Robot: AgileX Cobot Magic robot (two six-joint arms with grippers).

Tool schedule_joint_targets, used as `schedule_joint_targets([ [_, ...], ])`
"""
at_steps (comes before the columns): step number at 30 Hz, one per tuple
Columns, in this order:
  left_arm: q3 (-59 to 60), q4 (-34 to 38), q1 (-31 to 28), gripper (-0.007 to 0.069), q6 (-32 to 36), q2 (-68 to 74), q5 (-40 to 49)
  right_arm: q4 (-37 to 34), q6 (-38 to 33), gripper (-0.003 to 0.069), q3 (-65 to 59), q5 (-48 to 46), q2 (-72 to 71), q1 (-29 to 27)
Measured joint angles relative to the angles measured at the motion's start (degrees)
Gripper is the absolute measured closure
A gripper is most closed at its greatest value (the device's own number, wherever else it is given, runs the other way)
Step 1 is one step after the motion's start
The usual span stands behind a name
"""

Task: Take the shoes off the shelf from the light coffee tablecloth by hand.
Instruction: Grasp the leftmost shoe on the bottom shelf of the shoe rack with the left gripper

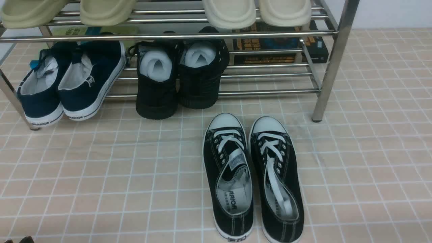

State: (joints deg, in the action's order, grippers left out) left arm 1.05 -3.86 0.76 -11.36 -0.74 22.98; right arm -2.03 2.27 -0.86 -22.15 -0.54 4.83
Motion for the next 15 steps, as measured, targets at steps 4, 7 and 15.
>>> schedule_joint_targets([
  [4,0.0,0.0,0.0,0.0385,0.0,0.0,0.0,0.0,0.0,0.0494,0.0,0.0,0.0,0.0],
  [7,0.0,0.0,0.0,0.0385,0.0,0.0,0.0,0.0,0.0,0.049,0.0,0.0,0.0,0.0],
  [15,0.0,0.0,0.0,0.0385,0.0,0.0,0.0,0.0,0.0,0.048,0.0,0.0,0.0,0.0],
])
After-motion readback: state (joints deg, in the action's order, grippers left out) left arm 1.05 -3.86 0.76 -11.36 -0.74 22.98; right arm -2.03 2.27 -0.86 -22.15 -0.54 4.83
